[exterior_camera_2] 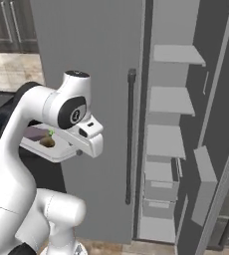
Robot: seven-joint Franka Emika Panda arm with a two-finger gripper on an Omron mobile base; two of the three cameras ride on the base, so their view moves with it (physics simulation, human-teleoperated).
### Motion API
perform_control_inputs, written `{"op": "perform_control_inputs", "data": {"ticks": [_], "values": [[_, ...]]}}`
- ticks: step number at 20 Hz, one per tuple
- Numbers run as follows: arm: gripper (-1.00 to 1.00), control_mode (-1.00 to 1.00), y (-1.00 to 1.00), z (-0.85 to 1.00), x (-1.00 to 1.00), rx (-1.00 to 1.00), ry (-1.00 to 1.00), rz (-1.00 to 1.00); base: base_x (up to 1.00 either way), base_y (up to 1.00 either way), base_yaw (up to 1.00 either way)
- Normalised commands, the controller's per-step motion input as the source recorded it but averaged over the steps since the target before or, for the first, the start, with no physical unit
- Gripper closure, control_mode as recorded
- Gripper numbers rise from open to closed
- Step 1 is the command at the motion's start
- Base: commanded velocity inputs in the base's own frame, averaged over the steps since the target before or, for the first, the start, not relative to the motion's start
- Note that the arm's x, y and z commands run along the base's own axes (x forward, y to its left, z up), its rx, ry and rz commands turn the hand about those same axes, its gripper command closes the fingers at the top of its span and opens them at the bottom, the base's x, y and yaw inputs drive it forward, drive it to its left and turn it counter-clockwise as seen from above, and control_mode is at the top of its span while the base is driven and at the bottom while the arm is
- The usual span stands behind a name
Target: Take the garlic and eggplant out of the freezer and place them in the tupperware container on the counter. Then put the tupperware containing the vegetables back in the freezer.
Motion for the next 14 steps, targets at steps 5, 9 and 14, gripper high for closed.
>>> {"op": "perform_control_inputs", "data": {"ticks": [5,9,14], "values": [[1.00,1.00,0.00,0.00,0.00,0.00,0.00,0.00,0.45,-0.35,0.00],[1.00,1.00,0.00,0.00,0.00,0.00,0.00,0.00,0.02,-0.50,0.04],[1.00,1.00,0.00,0.00,0.00,0.00,0.00,0.00,0.00,-0.59,0.05]]}}
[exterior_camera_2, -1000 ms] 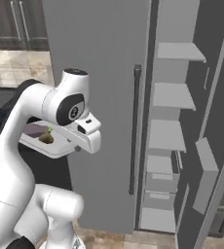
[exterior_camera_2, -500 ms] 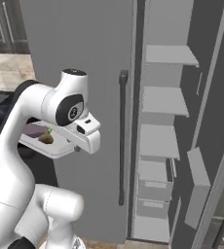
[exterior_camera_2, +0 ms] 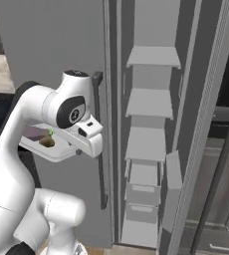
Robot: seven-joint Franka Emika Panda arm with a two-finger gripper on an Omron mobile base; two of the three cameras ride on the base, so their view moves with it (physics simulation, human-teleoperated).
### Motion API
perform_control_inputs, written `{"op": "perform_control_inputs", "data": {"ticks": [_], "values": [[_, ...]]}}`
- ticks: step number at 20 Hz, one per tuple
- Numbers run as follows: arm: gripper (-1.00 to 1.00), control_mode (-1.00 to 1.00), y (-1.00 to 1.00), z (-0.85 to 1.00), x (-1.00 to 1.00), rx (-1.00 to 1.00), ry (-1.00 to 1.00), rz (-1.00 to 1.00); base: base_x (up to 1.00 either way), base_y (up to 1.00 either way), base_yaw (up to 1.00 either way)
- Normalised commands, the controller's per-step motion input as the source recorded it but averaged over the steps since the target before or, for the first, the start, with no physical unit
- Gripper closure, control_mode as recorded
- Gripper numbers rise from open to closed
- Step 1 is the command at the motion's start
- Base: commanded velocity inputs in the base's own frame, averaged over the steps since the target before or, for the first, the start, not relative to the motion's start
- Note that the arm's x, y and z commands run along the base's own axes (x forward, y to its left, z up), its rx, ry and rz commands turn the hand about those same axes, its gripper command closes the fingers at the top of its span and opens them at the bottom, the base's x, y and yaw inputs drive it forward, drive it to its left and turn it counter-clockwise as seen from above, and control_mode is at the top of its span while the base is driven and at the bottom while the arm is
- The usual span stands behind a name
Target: Take the garlic and eggplant out of the freezer and place them in the tupperware container on the counter. Then put the tupperware containing the vegetables back in the freezer.
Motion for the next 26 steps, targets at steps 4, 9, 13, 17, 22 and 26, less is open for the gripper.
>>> {"op": "perform_control_inputs", "data": {"ticks": [4,9,13,17,22,26], "values": [[1.00,1.00,0.00,0.00,0.00,0.00,0.00,0.00,0.20,-0.46,0.01],[1.00,1.00,0.00,0.00,0.00,0.00,0.00,0.00,0.28,-0.44,0.00],[1.00,1.00,0.00,0.00,0.00,0.00,0.00,0.00,0.28,-0.47,0.01],[1.00,1.00,0.00,0.00,0.00,0.00,0.00,0.00,0.46,-0.36,0.00],[1.00,1.00,0.00,0.00,0.00,0.00,0.00,0.00,0.52,-0.30,0.00],[1.00,1.00,0.00,0.00,0.00,0.00,0.00,0.00,0.62,-0.16,0.00]]}}
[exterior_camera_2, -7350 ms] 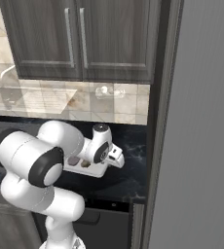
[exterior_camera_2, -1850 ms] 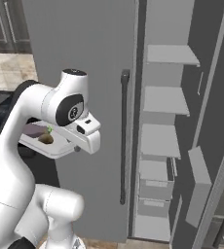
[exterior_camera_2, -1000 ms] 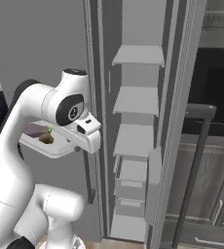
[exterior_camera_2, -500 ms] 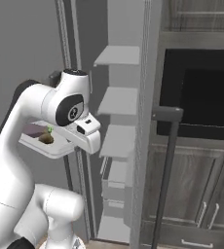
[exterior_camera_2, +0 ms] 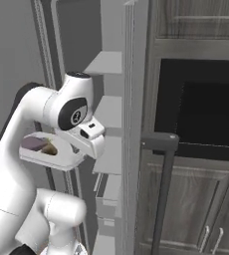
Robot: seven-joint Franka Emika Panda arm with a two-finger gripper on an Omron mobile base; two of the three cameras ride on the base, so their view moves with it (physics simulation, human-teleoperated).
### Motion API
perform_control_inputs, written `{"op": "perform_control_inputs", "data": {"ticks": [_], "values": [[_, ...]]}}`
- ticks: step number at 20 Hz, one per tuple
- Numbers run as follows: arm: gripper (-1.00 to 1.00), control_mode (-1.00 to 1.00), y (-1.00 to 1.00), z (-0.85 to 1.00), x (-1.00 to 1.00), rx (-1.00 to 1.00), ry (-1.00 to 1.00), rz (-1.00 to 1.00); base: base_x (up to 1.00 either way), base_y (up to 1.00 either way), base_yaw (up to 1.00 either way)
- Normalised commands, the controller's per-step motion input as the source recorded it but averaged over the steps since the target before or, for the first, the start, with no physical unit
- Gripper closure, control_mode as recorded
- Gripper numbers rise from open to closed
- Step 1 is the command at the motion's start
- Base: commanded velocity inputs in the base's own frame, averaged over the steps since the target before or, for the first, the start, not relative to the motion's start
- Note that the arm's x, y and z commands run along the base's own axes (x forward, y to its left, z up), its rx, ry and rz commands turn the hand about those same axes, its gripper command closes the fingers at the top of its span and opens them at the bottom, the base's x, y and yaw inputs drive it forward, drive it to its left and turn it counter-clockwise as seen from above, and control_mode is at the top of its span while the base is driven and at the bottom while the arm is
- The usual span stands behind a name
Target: Take the garlic and eggplant out of the freezer and place them in the tupperware container on the counter. Then put the tupperware containing the vegetables back in the freezer.
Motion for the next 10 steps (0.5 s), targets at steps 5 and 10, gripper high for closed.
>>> {"op": "perform_control_inputs", "data": {"ticks": [5,10], "values": [[1.00,1.00,0.00,0.00,0.00,0.00,0.00,0.00,0.54,-0.17,0.00],[1.00,1.00,0.00,0.00,0.00,0.00,0.00,0.00,-0.02,-0.13,0.00]]}}
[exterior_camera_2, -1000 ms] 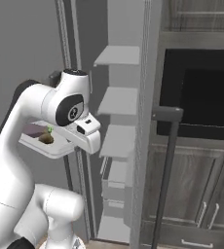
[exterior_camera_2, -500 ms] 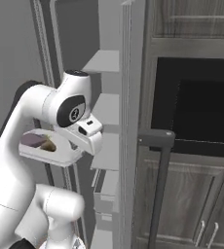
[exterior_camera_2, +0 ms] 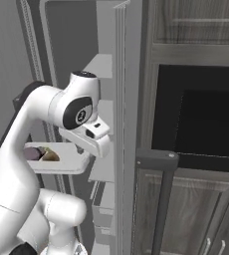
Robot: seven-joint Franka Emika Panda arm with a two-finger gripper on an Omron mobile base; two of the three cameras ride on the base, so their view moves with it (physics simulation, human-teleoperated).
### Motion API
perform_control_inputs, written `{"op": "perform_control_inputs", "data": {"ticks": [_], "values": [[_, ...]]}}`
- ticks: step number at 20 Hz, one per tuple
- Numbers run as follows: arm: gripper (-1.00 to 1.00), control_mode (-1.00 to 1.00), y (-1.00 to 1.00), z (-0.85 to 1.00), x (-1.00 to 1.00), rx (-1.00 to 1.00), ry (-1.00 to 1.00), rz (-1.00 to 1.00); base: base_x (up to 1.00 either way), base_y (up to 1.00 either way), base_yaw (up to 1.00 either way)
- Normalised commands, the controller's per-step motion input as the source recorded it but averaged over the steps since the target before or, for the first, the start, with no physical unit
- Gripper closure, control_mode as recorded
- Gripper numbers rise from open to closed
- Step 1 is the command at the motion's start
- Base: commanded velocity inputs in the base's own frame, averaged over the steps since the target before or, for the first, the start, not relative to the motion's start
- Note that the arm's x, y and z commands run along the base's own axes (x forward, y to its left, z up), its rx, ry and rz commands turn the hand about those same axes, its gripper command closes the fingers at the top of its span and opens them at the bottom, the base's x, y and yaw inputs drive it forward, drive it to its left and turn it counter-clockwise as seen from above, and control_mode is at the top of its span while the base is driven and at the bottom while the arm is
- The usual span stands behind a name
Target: Take the garlic and eggplant out of the freezer and place them in the tupperware container on the counter. Then put the tupperware containing the vegetables back in the freezer.
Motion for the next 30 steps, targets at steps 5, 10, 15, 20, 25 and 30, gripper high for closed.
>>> {"op": "perform_control_inputs", "data": {"ticks": [5,10,15,20,25,30], "values": [[1.00,-1.00,-0.18,0.18,-0.45,0.00,-0.20,0.00,-0.07,-0.03,0.00],[1.00,-1.00,-0.28,0.22,-0.76,0.00,-0.27,0.00,0.00,0.00,0.00],[1.00,-1.00,-0.30,0.21,-0.81,0.01,-0.20,-0.02,0.00,0.00,0.00],[1.00,-1.00,-0.47,0.15,-0.58,0.08,-0.05,-0.08,0.00,0.00,0.00],[1.00,-1.00,-0.45,0.36,-0.07,0.22,0.00,-0.17,0.00,0.00,0.00],[1.00,-1.00,-0.15,0.46,0.10,0.29,0.00,-0.23,0.00,0.00,0.00]]}}
